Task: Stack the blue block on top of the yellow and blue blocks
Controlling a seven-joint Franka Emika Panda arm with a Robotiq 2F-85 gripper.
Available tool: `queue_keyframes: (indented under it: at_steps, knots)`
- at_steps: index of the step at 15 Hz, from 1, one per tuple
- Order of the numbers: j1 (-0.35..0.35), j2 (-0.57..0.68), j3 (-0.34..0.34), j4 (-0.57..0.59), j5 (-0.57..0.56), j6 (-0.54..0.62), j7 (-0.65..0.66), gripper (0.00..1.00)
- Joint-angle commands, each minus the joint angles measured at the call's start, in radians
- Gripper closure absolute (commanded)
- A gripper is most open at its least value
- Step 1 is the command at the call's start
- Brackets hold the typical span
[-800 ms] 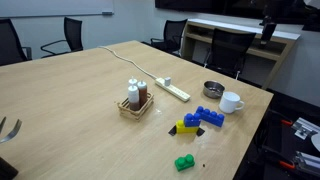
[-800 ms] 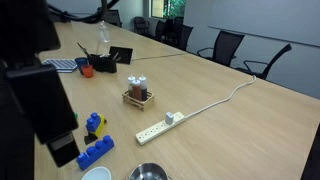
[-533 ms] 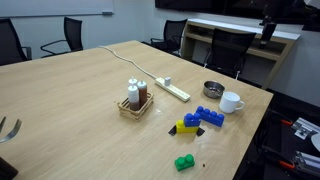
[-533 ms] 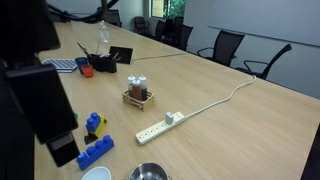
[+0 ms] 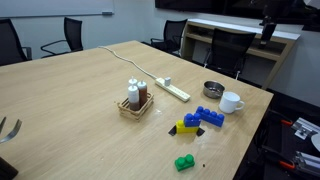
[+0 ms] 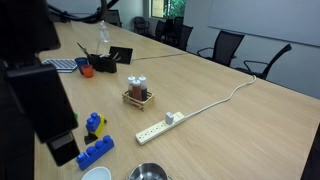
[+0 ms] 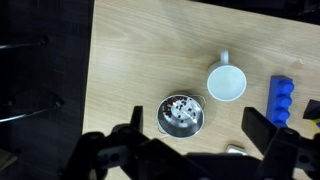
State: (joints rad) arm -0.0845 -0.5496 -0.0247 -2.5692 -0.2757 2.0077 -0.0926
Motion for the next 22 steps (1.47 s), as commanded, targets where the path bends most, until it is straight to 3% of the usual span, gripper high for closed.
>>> queue_keyframes:
  at_steps: [1, 5, 11, 12, 22]
  knots:
    - [0.021, 0.025, 0.016, 0.002, 0.004, 0.031, 0.05, 0.0]
    - [0.103, 0.056, 0.055, -0.008, 0.083, 0.059, 0.083, 0.0]
    - [0.246, 0.156, 0.055, 0.002, 0.273, 0.081, -0.079, 0.0]
    - [0.218, 0.135, 0.083, -0.012, 0.224, 0.077, -0.012, 0.0]
    - [0.24, 0.161, 0.074, -0.016, 0.269, 0.106, -0.053, 0.0]
